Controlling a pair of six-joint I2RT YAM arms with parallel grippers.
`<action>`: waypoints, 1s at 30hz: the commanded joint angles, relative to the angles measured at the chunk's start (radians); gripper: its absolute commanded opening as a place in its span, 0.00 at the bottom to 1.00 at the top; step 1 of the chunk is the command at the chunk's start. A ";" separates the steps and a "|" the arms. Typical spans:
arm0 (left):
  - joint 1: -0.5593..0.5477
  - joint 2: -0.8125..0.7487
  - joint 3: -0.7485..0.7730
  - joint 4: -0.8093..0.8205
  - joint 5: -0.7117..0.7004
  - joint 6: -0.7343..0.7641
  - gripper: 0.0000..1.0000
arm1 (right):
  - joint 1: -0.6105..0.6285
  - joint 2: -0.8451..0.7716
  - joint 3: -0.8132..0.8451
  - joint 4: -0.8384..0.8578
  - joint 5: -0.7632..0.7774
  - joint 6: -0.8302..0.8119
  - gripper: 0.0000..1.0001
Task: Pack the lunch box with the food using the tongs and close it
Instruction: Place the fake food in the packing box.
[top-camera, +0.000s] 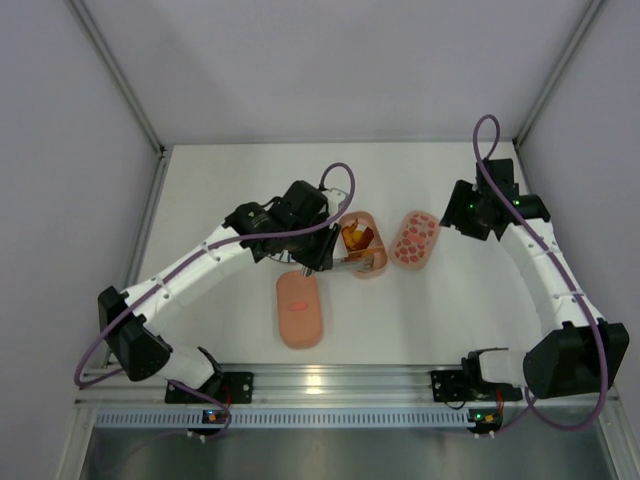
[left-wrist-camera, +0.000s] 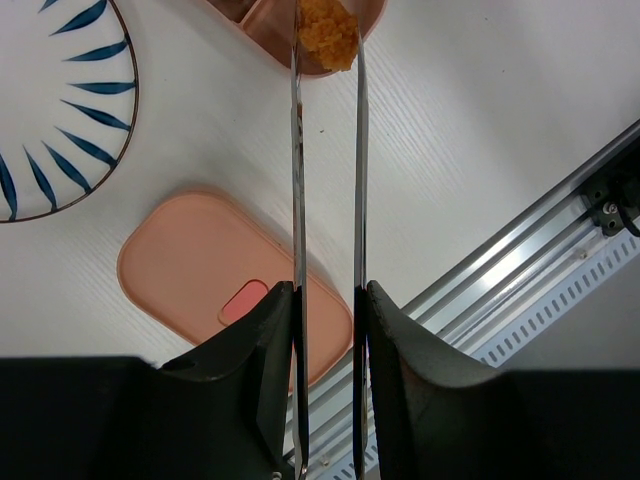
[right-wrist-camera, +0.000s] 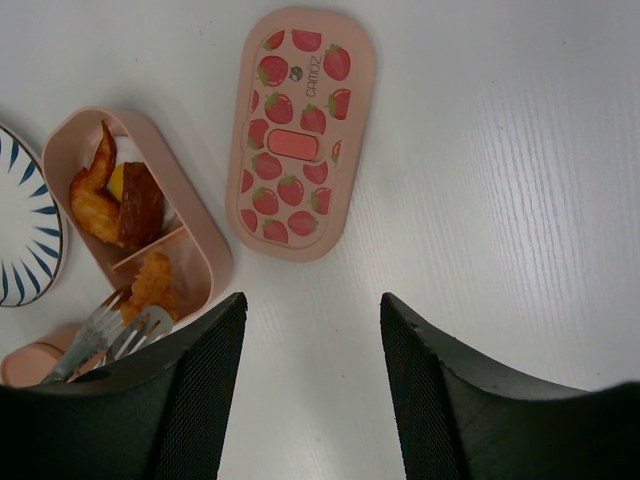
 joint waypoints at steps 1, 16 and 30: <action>-0.004 0.004 0.043 0.013 -0.001 0.022 0.31 | 0.002 -0.034 -0.008 0.021 0.019 0.008 0.56; -0.004 0.007 0.060 0.010 -0.017 0.028 0.47 | 0.003 -0.033 -0.005 0.021 0.022 0.007 0.56; 0.070 0.000 0.239 -0.013 -0.287 -0.107 0.41 | 0.003 -0.004 0.071 -0.024 0.017 -0.012 0.56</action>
